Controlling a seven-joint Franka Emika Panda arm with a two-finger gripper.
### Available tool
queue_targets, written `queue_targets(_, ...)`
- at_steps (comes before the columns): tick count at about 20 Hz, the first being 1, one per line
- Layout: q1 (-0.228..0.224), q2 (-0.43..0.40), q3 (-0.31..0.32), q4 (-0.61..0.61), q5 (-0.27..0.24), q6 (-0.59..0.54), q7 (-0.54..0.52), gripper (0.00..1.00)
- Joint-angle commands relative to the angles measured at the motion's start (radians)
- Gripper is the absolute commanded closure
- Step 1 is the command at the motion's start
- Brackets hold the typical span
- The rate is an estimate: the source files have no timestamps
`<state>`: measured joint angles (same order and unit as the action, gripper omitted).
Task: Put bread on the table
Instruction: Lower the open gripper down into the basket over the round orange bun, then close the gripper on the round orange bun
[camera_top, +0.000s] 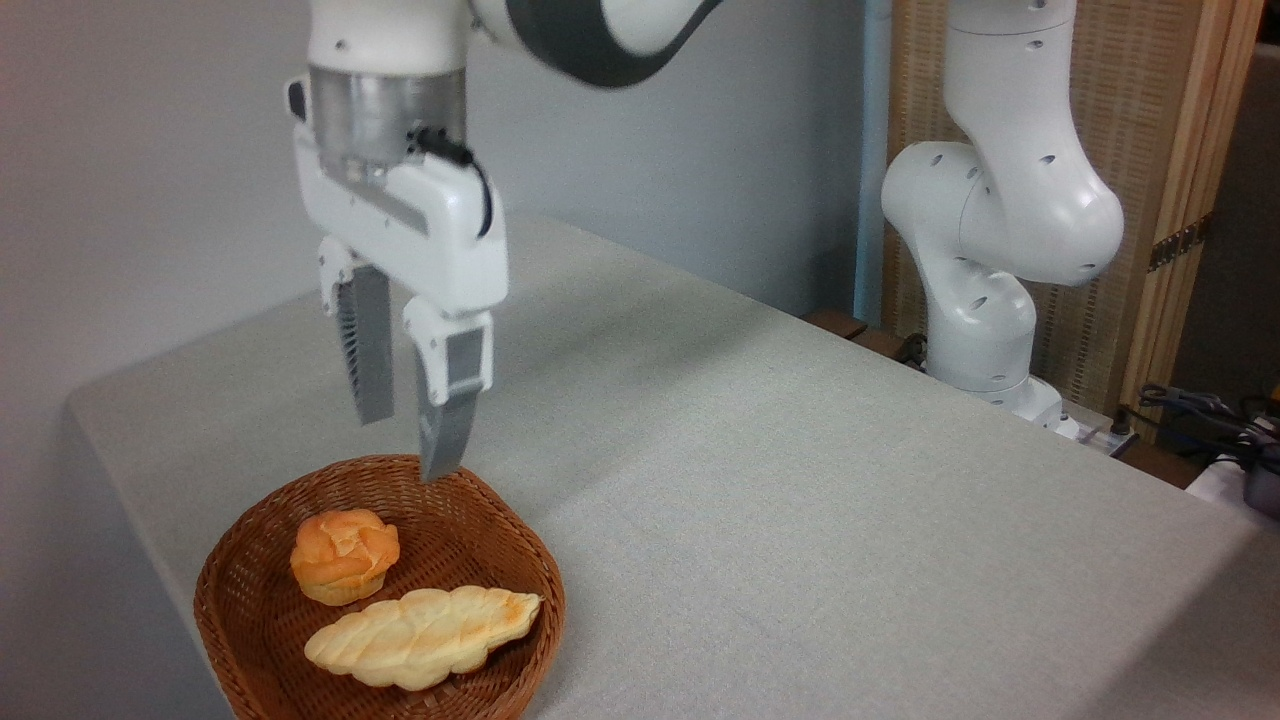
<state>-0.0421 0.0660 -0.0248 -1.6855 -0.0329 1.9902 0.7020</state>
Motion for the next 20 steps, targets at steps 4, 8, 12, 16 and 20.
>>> queue_targets(4,-0.015,0.117,-0.073,0.003,0.004,0.133,-0.016,0.00)
queue_targets(8,-0.016,0.189,-0.110,0.000,0.011,0.205,-0.016,0.00)
queue_targets(12,-0.018,0.207,-0.119,-0.028,0.036,0.223,-0.002,0.00)
queue_targets(16,-0.018,0.219,-0.139,-0.069,0.051,0.266,-0.010,0.03)
queue_targets(20,-0.018,0.222,-0.155,-0.069,0.048,0.268,-0.015,0.51)
